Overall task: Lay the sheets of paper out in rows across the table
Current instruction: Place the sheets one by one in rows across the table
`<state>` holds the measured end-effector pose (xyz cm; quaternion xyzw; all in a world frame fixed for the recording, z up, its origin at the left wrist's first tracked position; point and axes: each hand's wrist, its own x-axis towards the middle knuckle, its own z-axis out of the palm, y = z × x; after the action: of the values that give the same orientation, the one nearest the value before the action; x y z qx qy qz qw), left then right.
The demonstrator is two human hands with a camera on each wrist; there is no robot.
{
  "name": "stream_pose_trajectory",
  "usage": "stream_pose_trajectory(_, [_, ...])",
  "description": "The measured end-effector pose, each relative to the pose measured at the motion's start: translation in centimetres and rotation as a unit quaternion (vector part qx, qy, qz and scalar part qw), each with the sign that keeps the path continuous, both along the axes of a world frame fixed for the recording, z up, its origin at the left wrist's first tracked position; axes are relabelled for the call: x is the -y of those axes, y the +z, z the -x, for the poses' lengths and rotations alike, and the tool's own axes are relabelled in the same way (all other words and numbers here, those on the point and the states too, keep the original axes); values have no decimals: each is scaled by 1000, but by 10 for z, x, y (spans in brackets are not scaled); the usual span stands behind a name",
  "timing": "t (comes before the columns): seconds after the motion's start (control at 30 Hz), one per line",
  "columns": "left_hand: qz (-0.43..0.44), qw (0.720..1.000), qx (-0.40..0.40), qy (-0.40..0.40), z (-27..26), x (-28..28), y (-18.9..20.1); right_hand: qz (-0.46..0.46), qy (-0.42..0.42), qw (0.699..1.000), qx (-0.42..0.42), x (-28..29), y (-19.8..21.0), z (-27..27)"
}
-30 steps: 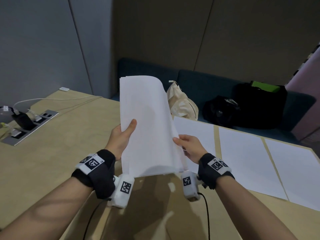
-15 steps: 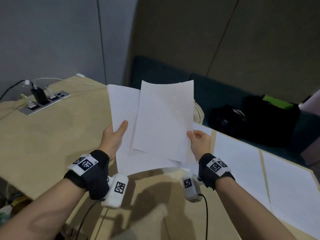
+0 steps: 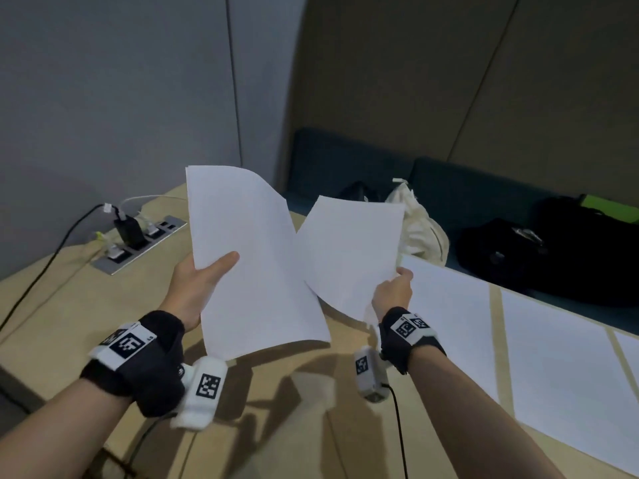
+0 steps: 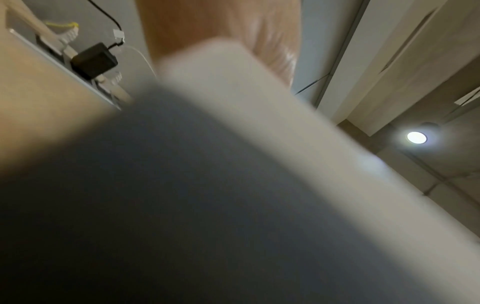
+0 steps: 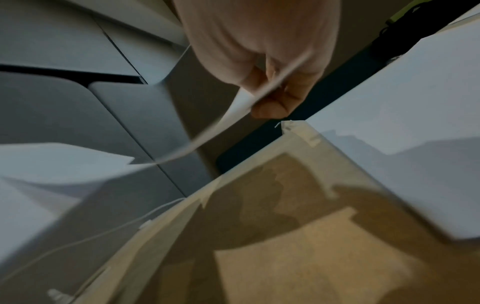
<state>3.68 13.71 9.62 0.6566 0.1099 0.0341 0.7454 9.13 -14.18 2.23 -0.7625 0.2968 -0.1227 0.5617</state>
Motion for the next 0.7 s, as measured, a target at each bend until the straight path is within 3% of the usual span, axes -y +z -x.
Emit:
stream_pose_trajectory(0.1, [0, 1000, 2, -13, -16, -26, 0, 80, 2, 996, -39, -14, -16, -11])
stream_pose_trajectory(0.17, [5, 1000, 0, -19, -25, -39, -1, 148, 55, 983, -97, -15, -28, -16])
stream_pose_trajectory(0.4, [10, 999, -5, -39, -51, -59, -9, 326, 148, 900, -248, -29, -58, -23])
stream_pose_trajectory(0.63, [30, 998, -25, -53, -67, -55, -19, 399, 127, 868, -265, -30, -50, -20])
stream_pose_trajectory(0.7, [34, 997, -31, -54, -71, -51, -21, 407, 170, 868, -230, -34, -49, -17])
